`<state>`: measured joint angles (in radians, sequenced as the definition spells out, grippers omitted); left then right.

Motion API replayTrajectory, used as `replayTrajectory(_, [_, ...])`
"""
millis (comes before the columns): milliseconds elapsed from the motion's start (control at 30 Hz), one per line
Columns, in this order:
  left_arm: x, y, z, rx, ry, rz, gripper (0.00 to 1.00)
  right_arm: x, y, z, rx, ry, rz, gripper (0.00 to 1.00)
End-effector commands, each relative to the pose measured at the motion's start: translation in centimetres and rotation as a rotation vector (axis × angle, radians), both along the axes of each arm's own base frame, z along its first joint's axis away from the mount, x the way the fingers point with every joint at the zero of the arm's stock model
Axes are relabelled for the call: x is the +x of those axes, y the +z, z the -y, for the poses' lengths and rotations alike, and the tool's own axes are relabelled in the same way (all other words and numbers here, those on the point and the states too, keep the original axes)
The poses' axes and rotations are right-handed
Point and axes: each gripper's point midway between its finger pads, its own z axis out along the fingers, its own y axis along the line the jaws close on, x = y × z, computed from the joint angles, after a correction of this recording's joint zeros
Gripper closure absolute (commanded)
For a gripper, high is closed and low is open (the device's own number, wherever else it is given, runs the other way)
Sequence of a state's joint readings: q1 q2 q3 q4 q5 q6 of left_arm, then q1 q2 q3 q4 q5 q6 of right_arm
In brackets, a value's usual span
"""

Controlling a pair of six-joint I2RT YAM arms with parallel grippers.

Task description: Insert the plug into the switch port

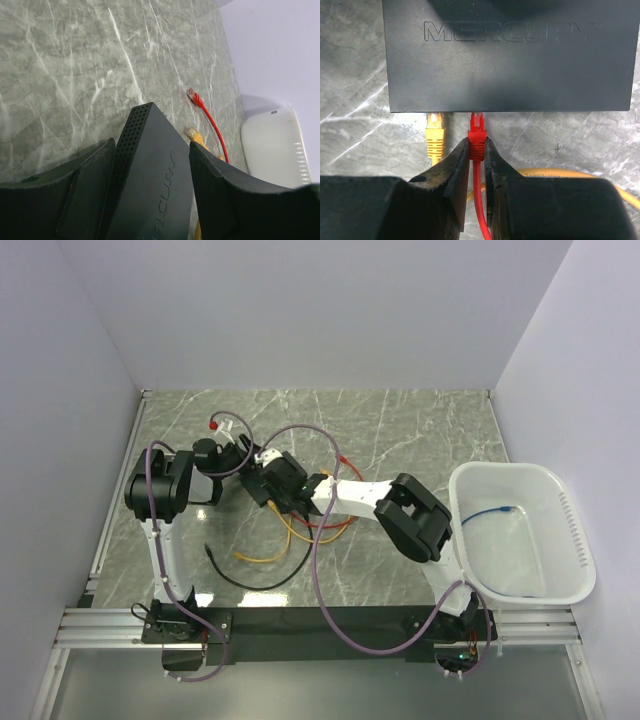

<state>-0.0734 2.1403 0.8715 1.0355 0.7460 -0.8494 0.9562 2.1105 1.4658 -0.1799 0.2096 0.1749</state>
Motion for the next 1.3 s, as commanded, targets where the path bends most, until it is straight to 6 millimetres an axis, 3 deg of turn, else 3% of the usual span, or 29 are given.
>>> replayTrajectory(0, [-2.4, -2.2, 1.8, -0.006, -0.102, -0.075, 0.34, 3.2, 5.2, -3.7, 0.145, -0.002, 0.165, 1.0])
replayTrajectory(233, [-2.8, -2.8, 1.8, -0.01, -0.102, -0.09, 0.34, 3.4, 4.9, -4.1, 0.151, -0.009, 0.163, 1.0])
replayTrajectory(433, [-4.6, -3.1, 2.4, -0.098, -0.136, -0.137, 0.35, 3.6, 4.6, -4.0, 0.154, -0.029, 0.164, 1.0])
replayTrajectory(633, [-5.1, -4.5, 2.1, -0.046, -0.114, -0.169, 0.36, 4.1, 5.5, -4.3, 0.169, -0.025, 0.181, 1.0])
replayTrajectory(1267, [-5.3, -5.2, 2.8, 0.001, -0.143, -0.172, 0.37, 7.1, 8.8, -6.8, 0.265, 0.006, 0.221, 1.0])
